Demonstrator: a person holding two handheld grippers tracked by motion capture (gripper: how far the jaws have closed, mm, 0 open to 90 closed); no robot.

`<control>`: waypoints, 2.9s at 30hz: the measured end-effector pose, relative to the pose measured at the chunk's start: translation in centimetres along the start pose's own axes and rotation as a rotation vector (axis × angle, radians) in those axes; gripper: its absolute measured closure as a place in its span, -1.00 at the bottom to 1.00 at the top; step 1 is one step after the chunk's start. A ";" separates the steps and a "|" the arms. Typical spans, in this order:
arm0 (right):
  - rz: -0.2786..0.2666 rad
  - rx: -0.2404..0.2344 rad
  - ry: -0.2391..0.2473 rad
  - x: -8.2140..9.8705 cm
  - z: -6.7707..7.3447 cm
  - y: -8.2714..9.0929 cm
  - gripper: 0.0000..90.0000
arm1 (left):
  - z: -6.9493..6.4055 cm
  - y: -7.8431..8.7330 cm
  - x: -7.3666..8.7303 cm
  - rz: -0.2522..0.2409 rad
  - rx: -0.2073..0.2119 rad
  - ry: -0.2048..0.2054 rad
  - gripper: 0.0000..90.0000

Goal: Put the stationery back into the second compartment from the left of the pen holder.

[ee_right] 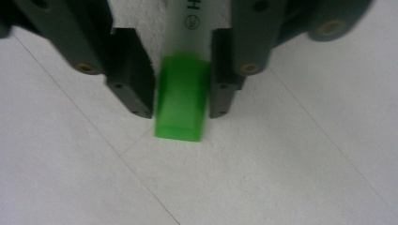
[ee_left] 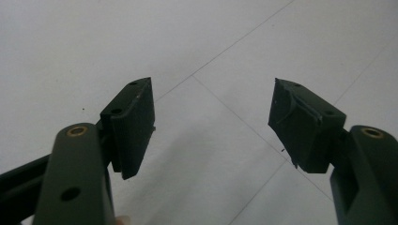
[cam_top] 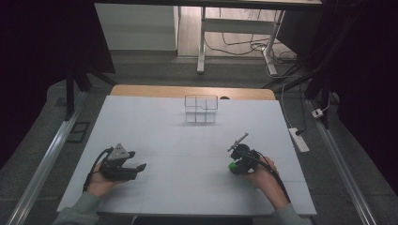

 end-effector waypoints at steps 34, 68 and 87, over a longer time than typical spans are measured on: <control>-0.366 -0.007 -0.029 0.5 -1.0 6.7 0.48 | 0.1 0.2 0.0 -0.009 -0.005 0.002 -0.29; -0.686 -0.016 -0.074 -3.6 -2.6 8.6 0.48 | 0.6 0.5 0.1 -0.027 -0.002 0.019 -0.30; -0.794 -0.023 -0.094 -7.8 -4.0 9.1 0.48 | 0.4 0.4 0.0 -0.028 0.006 0.009 -0.30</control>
Point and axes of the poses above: each handheld gripper's, and its own axes: y roughly backward along the jaws, x roughly out of its underside, z roughly to its left, the point moved 2 cm from there along -y, roughly forward along the jaws, and after that the axes turned 2 degrees about -x, right-handed, at the moved point
